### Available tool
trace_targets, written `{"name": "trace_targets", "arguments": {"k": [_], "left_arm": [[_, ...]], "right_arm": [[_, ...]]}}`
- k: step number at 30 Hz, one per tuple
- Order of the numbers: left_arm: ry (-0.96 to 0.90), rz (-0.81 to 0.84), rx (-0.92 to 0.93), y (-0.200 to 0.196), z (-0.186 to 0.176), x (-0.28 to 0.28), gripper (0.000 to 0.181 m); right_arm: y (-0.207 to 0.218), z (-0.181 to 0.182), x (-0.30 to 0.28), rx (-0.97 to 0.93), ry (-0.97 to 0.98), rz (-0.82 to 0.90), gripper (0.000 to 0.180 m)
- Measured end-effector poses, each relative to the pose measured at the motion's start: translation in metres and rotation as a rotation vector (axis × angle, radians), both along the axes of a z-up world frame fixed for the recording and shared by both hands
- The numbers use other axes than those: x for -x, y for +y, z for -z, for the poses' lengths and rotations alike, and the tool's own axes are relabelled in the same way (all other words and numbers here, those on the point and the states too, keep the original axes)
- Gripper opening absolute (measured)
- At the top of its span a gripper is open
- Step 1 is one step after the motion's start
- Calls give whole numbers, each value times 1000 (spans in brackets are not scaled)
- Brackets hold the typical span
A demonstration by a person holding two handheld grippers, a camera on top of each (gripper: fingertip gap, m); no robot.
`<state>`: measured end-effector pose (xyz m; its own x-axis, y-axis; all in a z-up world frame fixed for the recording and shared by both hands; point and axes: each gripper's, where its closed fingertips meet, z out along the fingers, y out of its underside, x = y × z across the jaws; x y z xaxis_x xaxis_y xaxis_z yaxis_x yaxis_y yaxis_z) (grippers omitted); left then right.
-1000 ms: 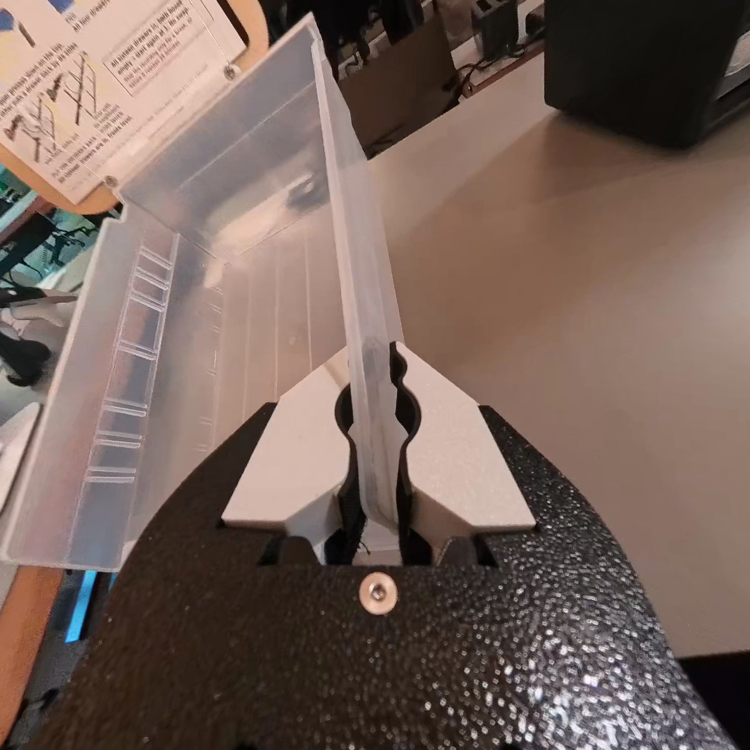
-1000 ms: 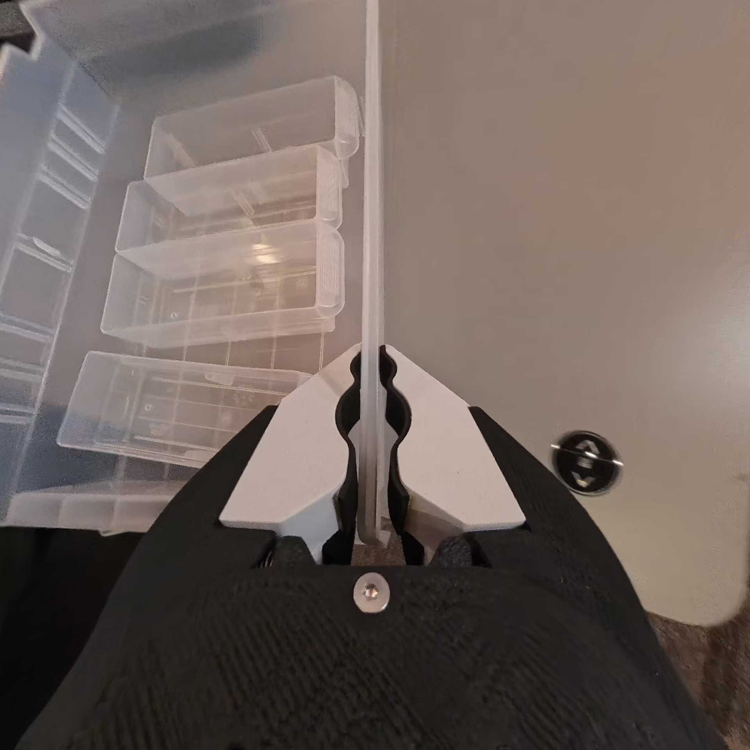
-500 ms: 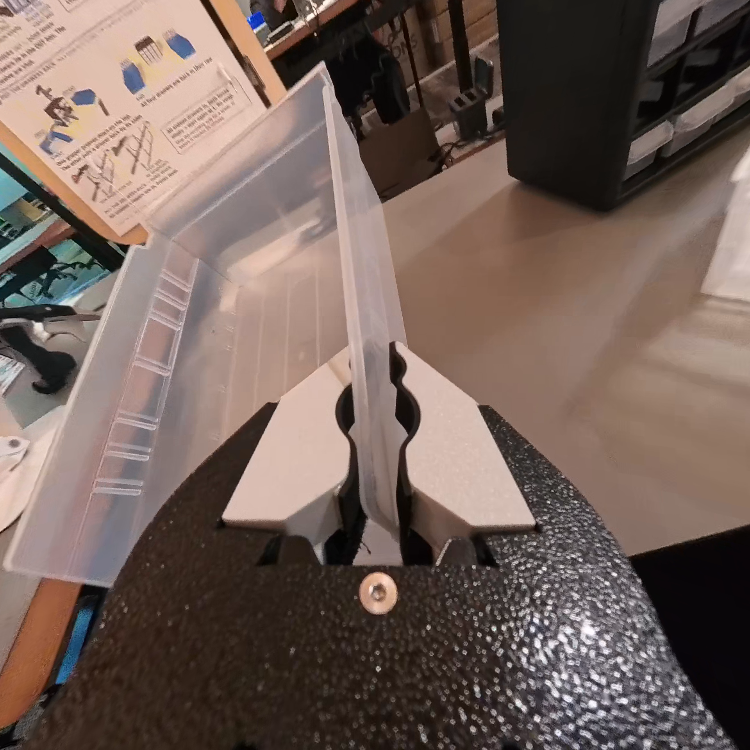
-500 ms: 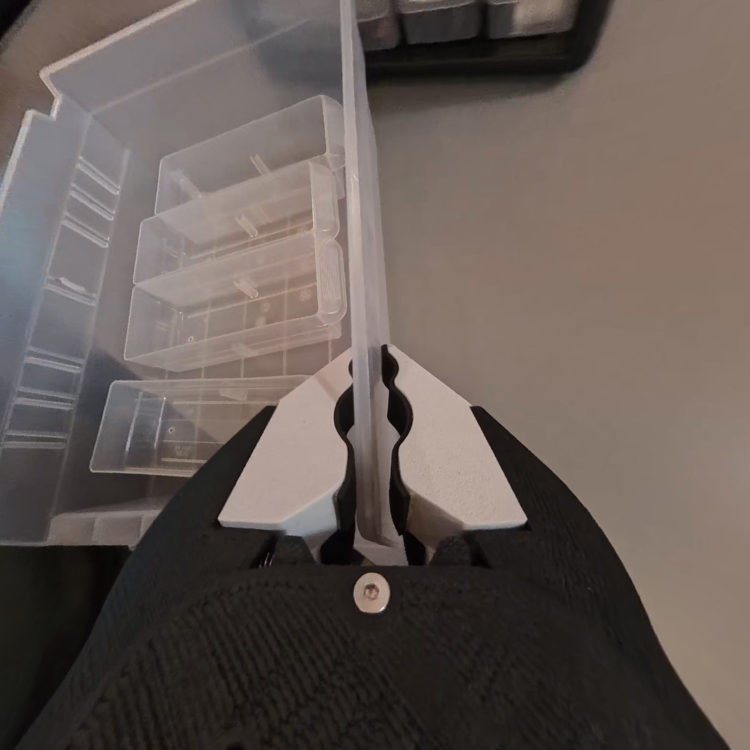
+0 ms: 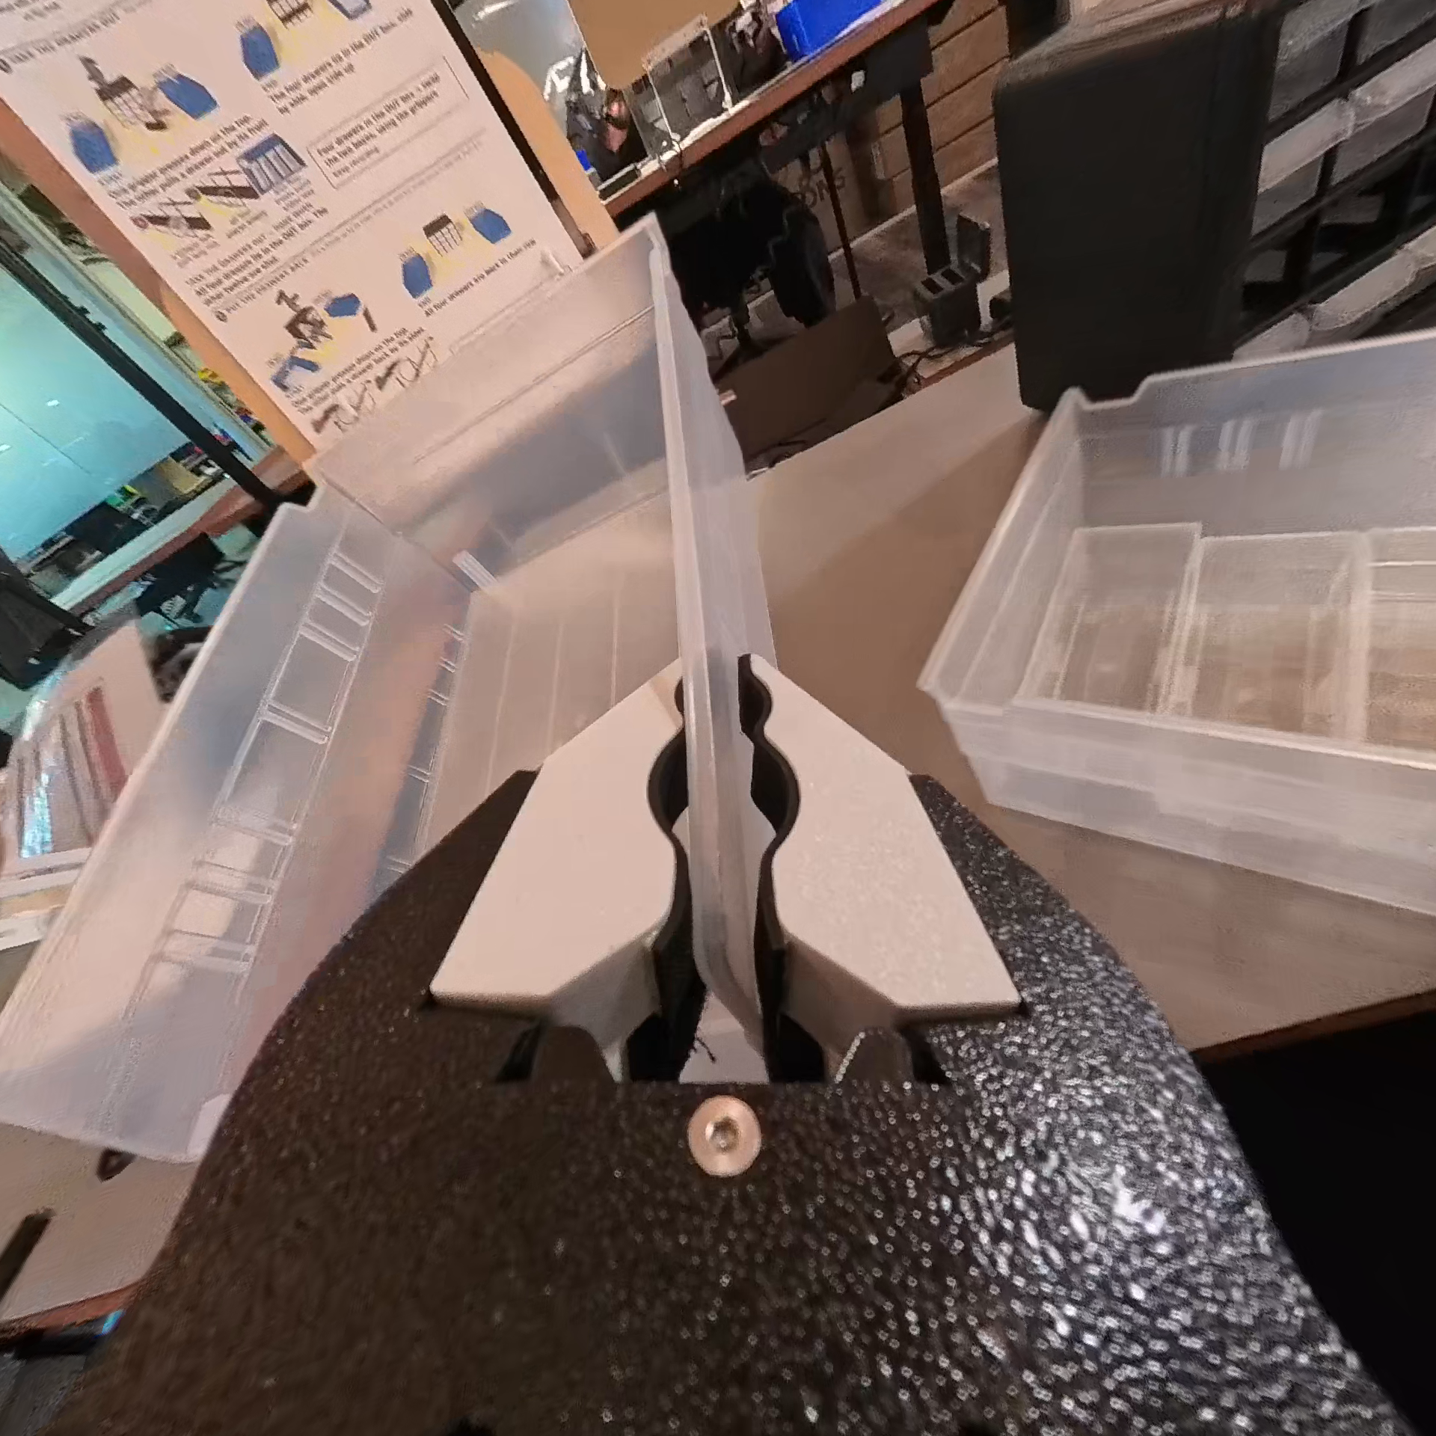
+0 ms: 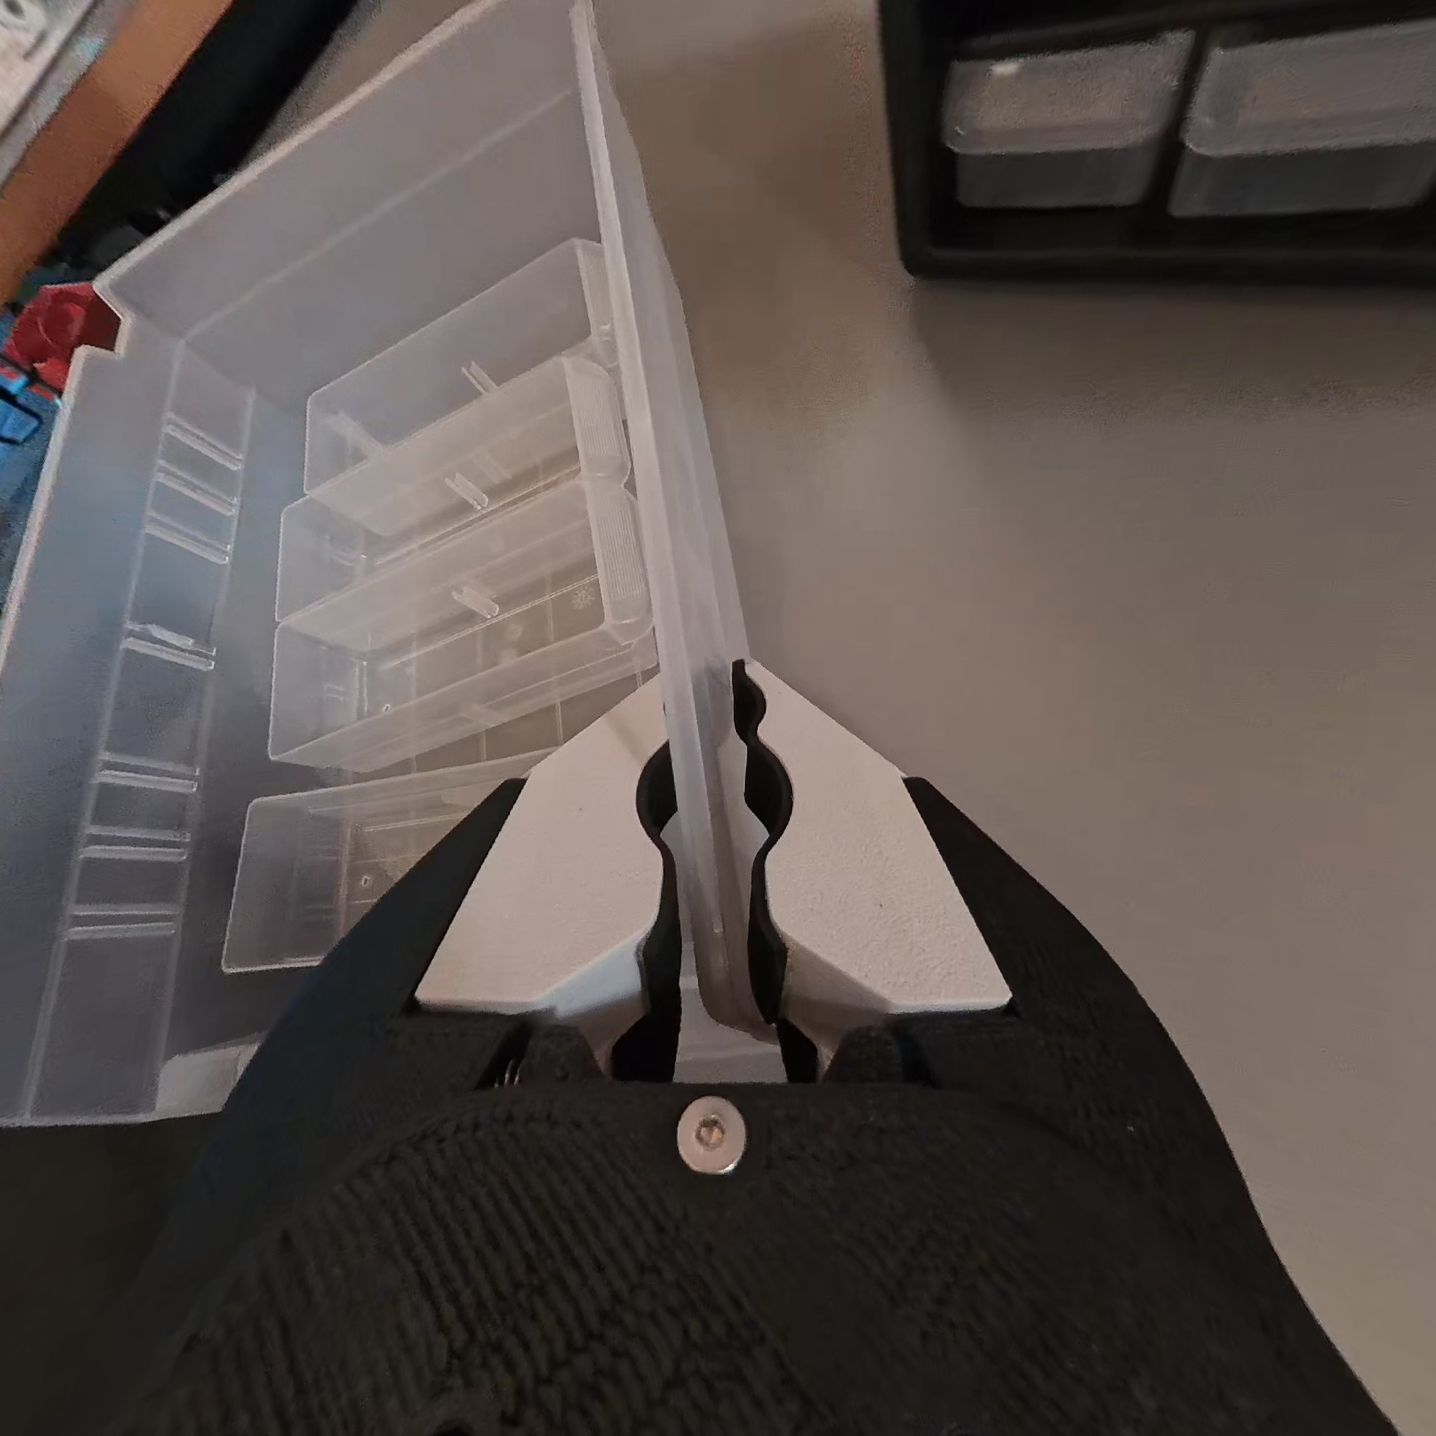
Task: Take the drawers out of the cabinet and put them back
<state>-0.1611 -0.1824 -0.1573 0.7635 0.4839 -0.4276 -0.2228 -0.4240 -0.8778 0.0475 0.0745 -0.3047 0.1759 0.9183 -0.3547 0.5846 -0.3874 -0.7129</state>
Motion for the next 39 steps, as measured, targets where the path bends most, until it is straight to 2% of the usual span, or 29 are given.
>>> {"name": "trace_targets", "arguments": {"k": [8,12,14,16,18,22,24,28,31,33,36,39], "left_arm": [[65,-61,-15,-17,-24,8,5],[81,-65,-7,-17,-29,9,5],[85,-64,-7,-15,-32,8,5],[94,-64,-6,-13,-36,6,5],[110,-60,-5,-10,-42,4,4],[152,-14,-41,3,-66,-10,4],[173,27,-56,14,-78,-21,4],[211,152,-88,40,-96,-53,3],[240,279,-126,61,-111,-89,3],[256,384,-167,76,-124,-118,3],[259,583,-249,99,-144,-165,3],[245,786,-293,131,-157,-213,3]], "right_arm": [[-9,-1,108,-21,83,4,7],[-11,-3,157,12,166,61,9],[-21,-8,172,63,221,81,23],[-44,-16,180,168,286,44,54],[-66,-24,184,237,354,1,76],[-106,-33,190,298,447,-147,98],[-125,-40,187,364,477,-238,104],[-116,-87,147,318,696,-247,102],[-97,-124,85,98,857,-199,92],[-75,-143,39,-38,890,-139,82],[-19,-186,-36,-194,966,55,80],[57,-226,-132,-430,1038,400,80]]}}
